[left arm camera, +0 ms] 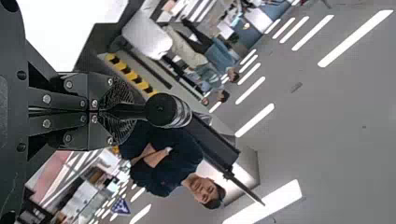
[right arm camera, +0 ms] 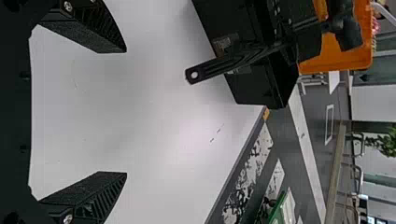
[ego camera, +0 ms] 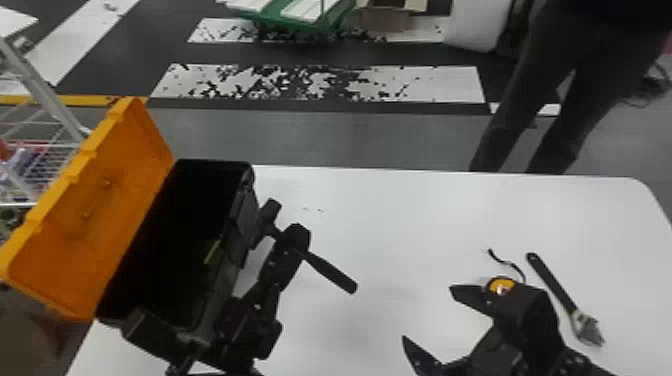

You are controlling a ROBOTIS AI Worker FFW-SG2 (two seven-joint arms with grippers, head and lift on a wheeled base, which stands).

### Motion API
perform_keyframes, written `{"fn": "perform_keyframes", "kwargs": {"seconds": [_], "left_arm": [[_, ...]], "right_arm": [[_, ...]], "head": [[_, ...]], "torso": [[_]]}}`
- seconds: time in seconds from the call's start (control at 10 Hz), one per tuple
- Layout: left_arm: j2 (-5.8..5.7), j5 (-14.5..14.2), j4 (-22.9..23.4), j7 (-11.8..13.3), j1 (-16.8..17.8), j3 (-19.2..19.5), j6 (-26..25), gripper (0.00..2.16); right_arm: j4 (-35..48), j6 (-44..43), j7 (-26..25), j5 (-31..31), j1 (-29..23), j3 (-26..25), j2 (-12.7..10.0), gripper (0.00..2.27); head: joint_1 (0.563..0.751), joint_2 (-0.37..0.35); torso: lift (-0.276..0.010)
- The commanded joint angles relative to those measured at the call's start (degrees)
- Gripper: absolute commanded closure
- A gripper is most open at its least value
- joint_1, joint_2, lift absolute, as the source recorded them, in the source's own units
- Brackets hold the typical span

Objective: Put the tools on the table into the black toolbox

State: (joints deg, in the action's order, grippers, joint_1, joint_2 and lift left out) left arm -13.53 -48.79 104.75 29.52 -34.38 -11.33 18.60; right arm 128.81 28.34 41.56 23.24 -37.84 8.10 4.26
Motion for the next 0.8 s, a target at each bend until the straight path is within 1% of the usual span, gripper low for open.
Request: {"fn": "perform_keyframes", "kwargs": {"seconds": [0.0, 0.1, 0.2, 0.3, 0.4, 0.5, 0.6, 0.7], "left_arm": [[0.09, 0.71, 2.57, -0.51, -1.30, 3.95, 1.65, 2.14], [0.18, 0.89, 3.62, -0.60, -2.00, 6.41, 2.70, 2.14], [0.35, 0.89, 4.15, -0.78, -2.44, 8.87, 2.88, 2.14], [0.44, 0.89, 4.15, -1.39, -2.44, 10.81, 4.29, 2.14], [0.61, 2.21, 3.89, -1.83, -2.44, 12.65, 5.34, 2.14], [0.70, 5.20, 3.54, -2.54, -2.35, 13.79, 7.63, 2.14], [0.79, 6.60, 2.74, -2.98, -1.91, 14.15, 9.03, 2.14], [1.32, 8.98, 1.43, -3.85, -1.21, 14.76, 9.74, 2.14]], "right_arm": [[-0.75, -2.54, 0.10, -4.43, -0.92, -4.23, -0.92, 0.08], [-1.01, -3.77, 0.19, -7.42, -1.71, -6.43, -1.19, 0.08], [-1.01, -3.95, 0.28, -7.94, -2.15, -7.75, -1.71, 0.08], [-1.19, -5.18, 0.71, -8.56, -2.68, -8.71, -2.15, 0.08], [-1.19, -5.71, 0.71, -8.65, -3.12, -9.15, -2.15, 0.08], [-1.28, -6.06, 0.71, -8.65, -3.30, -9.33, -2.24, 0.08], [-1.37, -6.23, 0.80, -8.65, -3.38, -9.33, -2.42, 0.08], [-1.37, -6.94, 0.80, -8.82, -3.47, -9.33, -2.50, 0.08]], "head": [[0.695, 0.103], [0.695, 0.118], [0.695, 0.136], [0.695, 0.155], [0.695, 0.181], [0.695, 0.197], [0.695, 0.224], [0.695, 0.241]], "torso": [[-0.039], [-0.039], [-0.039], [-0.039], [-0.039], [-0.039], [-0.039], [-0.039]]}}
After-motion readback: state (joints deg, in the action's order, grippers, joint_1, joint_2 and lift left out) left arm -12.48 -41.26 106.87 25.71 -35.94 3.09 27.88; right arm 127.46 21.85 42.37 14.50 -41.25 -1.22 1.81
